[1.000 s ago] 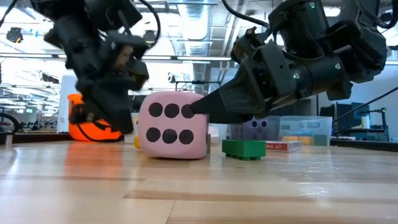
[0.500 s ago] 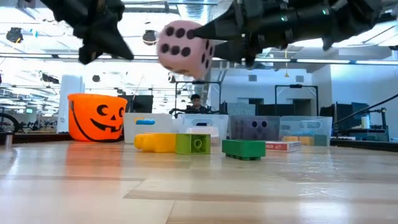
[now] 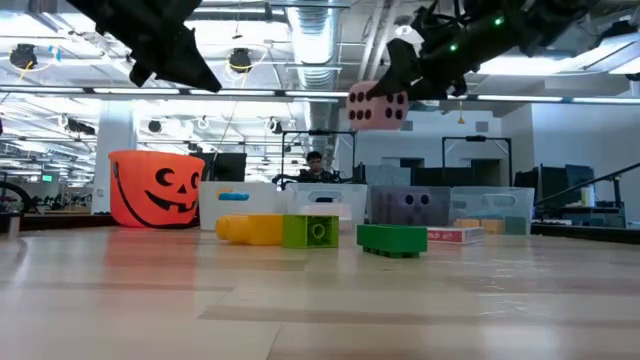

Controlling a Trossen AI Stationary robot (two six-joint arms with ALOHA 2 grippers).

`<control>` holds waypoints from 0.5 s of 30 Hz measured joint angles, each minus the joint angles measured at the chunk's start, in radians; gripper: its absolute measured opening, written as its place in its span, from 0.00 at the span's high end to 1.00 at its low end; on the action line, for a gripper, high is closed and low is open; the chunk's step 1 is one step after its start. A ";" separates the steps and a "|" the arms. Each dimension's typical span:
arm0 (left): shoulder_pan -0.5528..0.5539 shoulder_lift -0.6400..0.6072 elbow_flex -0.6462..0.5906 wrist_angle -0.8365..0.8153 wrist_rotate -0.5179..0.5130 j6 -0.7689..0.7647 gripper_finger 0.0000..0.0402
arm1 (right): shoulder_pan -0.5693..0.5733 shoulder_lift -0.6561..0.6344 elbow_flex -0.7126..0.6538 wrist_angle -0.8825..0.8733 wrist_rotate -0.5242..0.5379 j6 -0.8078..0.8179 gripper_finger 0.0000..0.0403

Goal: Pick & Place Toys
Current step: Put the pink dice into the black bin

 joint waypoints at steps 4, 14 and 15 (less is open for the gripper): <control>0.000 0.031 0.000 0.001 0.000 0.000 1.00 | -0.033 -0.006 0.000 -0.016 -0.181 -0.006 0.18; 0.000 0.091 -0.001 0.001 0.000 -0.006 1.00 | -0.047 -0.006 0.000 -0.132 -0.743 -0.152 0.18; 0.000 0.094 -0.001 0.001 0.000 -0.008 1.00 | -0.051 -0.006 0.000 -0.143 -0.817 -0.151 0.18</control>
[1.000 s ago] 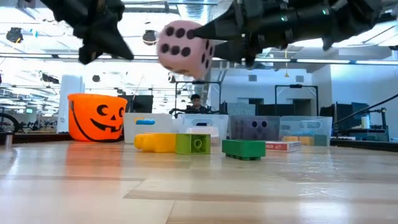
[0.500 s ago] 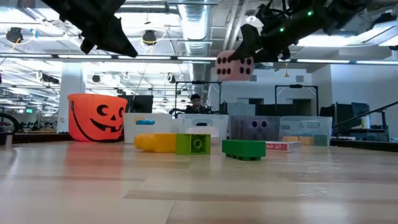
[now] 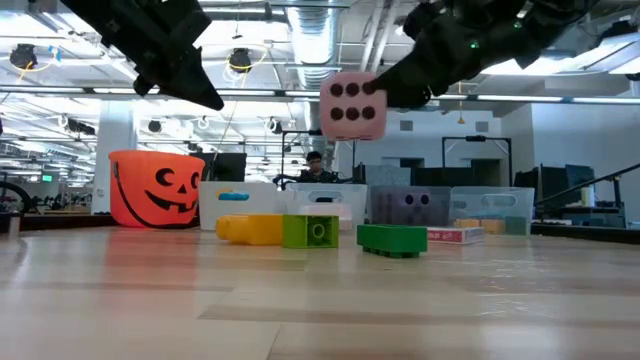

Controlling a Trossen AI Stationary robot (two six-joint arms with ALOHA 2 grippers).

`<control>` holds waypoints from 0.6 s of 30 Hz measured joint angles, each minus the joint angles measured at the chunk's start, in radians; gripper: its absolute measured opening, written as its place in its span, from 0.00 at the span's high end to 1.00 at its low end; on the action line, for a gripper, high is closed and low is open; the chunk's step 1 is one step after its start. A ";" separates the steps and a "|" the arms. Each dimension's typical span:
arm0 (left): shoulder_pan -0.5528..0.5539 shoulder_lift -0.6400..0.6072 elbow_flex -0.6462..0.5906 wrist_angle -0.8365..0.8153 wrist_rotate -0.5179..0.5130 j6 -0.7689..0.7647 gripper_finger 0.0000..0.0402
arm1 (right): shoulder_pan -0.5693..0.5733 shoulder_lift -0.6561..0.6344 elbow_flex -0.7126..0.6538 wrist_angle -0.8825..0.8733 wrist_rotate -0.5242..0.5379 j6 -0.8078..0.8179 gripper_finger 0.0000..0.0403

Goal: Pick & Place Toys
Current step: Put the pink dice into the black bin

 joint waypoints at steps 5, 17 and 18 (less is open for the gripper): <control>0.000 0.006 0.000 0.001 0.000 -0.002 1.00 | -0.015 -0.001 0.000 -0.048 -0.249 0.108 0.18; 0.000 0.006 0.000 0.000 0.000 -0.002 1.00 | -0.110 -0.001 0.000 -0.147 -0.499 0.226 0.18; 0.000 0.006 0.000 0.000 0.000 -0.002 1.00 | -0.120 -0.001 0.000 -0.150 -0.528 0.249 0.18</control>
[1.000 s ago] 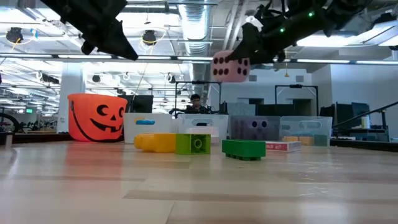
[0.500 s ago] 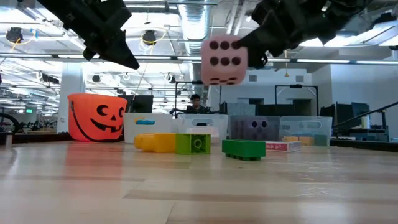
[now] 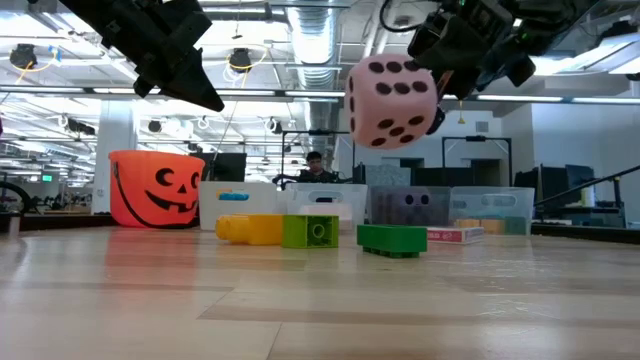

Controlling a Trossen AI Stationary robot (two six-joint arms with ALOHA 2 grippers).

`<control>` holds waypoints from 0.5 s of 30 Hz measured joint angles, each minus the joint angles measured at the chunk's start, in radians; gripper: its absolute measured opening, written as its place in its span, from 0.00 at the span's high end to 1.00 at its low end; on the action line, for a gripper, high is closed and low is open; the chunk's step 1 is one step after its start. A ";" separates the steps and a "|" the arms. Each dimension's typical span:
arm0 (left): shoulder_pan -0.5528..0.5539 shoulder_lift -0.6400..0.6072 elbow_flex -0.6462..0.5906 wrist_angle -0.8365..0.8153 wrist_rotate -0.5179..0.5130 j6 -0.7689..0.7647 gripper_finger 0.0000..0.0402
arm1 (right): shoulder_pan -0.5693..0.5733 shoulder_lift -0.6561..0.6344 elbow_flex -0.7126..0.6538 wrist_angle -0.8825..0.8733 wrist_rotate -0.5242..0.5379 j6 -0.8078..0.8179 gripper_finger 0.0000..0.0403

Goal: Pick & Place Toys
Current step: Put the pink dice into the black bin

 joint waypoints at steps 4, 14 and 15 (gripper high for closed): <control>0.000 0.000 0.000 0.000 0.000 0.000 1.00 | -0.014 0.000 0.000 -0.006 -0.074 0.069 0.18; 0.000 0.000 0.000 0.000 0.000 -0.012 1.00 | 0.097 0.000 0.000 -0.014 -0.097 0.089 0.18; 0.000 0.000 0.000 0.000 0.000 -0.023 1.00 | 0.109 0.000 0.000 -0.024 -0.097 0.089 0.18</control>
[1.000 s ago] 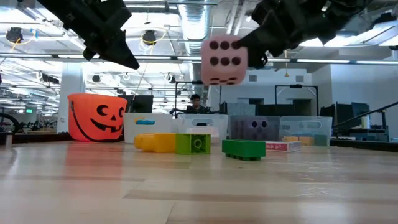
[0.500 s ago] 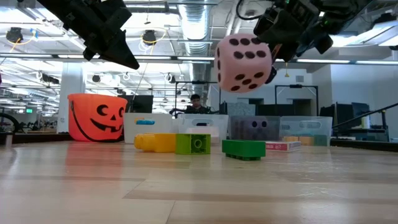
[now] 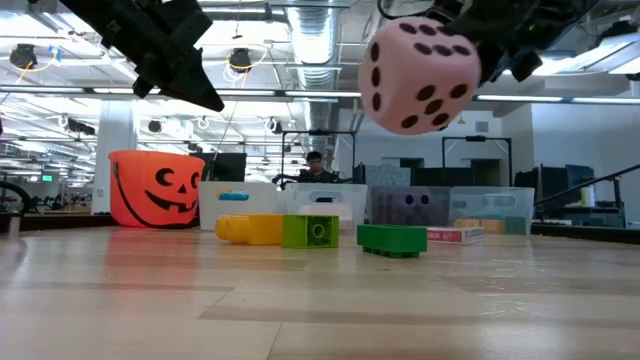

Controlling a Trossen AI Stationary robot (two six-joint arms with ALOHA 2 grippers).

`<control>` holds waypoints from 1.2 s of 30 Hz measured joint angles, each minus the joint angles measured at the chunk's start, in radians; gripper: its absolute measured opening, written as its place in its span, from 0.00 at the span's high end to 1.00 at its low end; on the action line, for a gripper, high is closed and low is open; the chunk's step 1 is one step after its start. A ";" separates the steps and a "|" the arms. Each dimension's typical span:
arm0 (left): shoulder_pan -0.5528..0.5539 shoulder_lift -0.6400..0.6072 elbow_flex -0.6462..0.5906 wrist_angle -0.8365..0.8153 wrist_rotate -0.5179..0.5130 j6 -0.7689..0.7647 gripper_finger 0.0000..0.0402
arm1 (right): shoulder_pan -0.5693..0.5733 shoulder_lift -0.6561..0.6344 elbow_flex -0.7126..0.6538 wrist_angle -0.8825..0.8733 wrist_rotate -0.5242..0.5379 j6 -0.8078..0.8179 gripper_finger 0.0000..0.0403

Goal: Pick & Place Toys
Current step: Put the pink dice into the black bin

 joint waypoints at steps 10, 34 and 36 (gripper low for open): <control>0.000 0.000 0.000 0.000 0.000 -0.008 1.00 | 0.076 0.001 0.000 -0.012 0.004 0.044 0.18; 0.000 0.000 0.000 0.000 0.000 -0.033 1.00 | -0.353 0.001 0.000 0.130 0.164 -0.131 0.18; 0.000 0.000 0.000 0.000 0.000 -0.032 1.00 | -0.400 0.001 0.000 0.130 0.231 -0.142 0.18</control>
